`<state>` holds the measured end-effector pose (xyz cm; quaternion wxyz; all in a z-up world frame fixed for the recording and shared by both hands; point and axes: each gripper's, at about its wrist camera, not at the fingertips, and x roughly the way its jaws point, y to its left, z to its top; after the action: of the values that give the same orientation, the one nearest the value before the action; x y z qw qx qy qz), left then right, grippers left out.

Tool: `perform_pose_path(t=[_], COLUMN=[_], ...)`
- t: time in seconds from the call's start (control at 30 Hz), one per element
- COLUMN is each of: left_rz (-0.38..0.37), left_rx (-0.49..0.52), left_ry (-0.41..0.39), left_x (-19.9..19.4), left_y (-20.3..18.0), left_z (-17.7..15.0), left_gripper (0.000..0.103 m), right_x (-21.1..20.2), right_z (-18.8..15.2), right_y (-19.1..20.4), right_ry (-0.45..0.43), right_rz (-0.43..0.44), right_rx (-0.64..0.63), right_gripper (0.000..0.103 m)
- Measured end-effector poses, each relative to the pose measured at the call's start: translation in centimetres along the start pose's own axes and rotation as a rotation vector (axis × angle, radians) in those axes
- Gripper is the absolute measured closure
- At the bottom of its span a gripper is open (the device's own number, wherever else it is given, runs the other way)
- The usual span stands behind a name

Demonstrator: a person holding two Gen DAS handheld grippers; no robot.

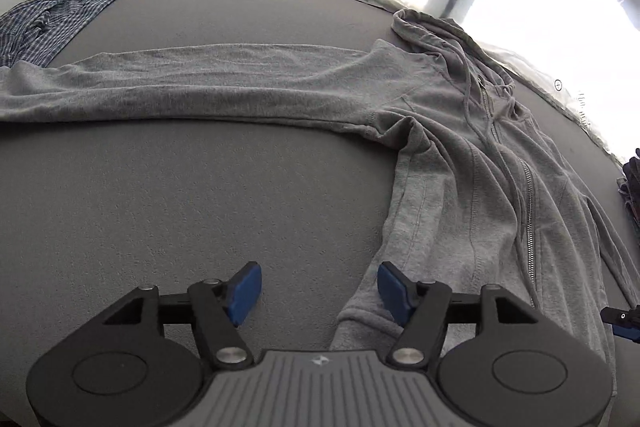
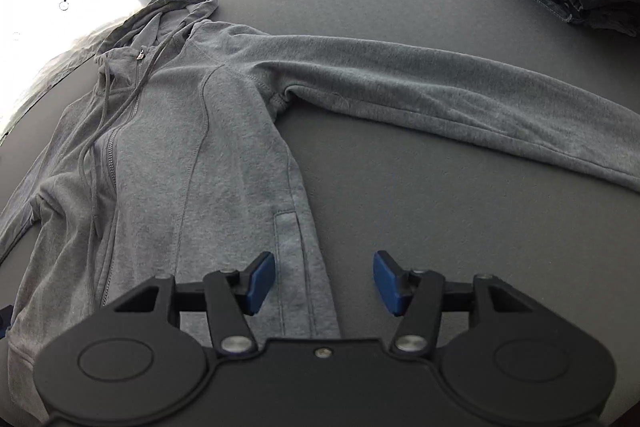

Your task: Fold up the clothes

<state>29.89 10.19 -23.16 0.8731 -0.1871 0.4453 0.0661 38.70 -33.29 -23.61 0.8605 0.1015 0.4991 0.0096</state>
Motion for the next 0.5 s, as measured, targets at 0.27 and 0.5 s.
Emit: perform_pose_path(t=[0.27, 0.5], left_rz=[-0.095, 0.014], left_rx=[-0.052, -0.045], left_ry=[0.030, 0.017], left_x=[-1.8, -2.6], left_y=[0.6, -1.4], left_z=[-2.5, -3.8], left_gripper=[0.035, 0.101], right_x=[-1.3, -2.1], right_z=[-2.1, -3.2], right_y=[-1.1, -1.5], right_ry=[0.003, 0.010], right_rz=[0.062, 0.105], right_rx=[-0.045, -0.057], right_gripper=[0.047, 0.058])
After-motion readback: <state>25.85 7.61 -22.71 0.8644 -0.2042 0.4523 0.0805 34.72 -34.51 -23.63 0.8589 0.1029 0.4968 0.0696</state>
